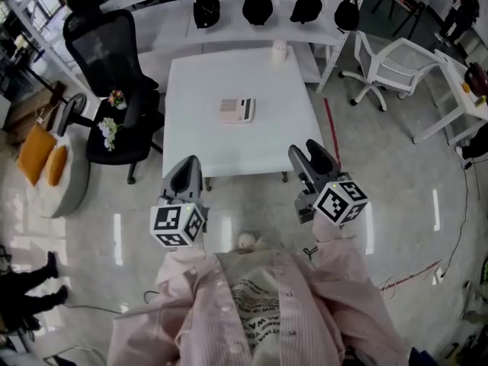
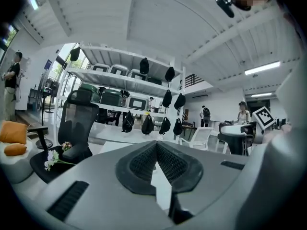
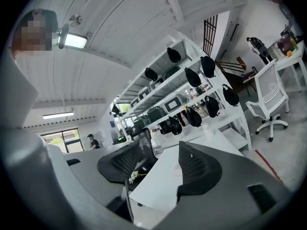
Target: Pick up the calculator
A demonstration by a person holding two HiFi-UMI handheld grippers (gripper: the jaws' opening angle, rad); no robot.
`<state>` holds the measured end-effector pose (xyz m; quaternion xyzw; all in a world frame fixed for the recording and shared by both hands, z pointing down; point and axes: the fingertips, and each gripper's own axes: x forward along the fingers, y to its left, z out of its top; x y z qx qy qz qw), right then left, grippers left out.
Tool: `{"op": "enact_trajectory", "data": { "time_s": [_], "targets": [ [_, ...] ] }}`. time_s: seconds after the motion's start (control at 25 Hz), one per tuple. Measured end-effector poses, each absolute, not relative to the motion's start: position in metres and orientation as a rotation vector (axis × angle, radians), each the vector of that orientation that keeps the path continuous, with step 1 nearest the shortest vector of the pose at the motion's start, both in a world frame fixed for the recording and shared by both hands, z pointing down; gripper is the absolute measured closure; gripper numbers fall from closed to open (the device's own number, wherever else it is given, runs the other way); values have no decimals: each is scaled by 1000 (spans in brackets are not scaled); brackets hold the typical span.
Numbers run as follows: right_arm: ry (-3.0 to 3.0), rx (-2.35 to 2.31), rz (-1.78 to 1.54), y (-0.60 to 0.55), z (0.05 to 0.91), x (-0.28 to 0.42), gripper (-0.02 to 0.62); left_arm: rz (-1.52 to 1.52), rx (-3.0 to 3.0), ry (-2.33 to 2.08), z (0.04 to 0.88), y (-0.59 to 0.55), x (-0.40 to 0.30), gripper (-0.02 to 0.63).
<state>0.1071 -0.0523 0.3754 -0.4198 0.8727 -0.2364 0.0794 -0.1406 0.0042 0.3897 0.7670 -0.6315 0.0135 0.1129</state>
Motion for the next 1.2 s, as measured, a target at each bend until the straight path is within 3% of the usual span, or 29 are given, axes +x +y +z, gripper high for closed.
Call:
{"op": "enact_trajectory", "data": {
  "time_s": [1.2],
  "targets": [
    [2776, -1103, -1227, -299, 517, 23, 368, 159, 1879, -1738, 526, -214, -176, 605]
  ]
}}
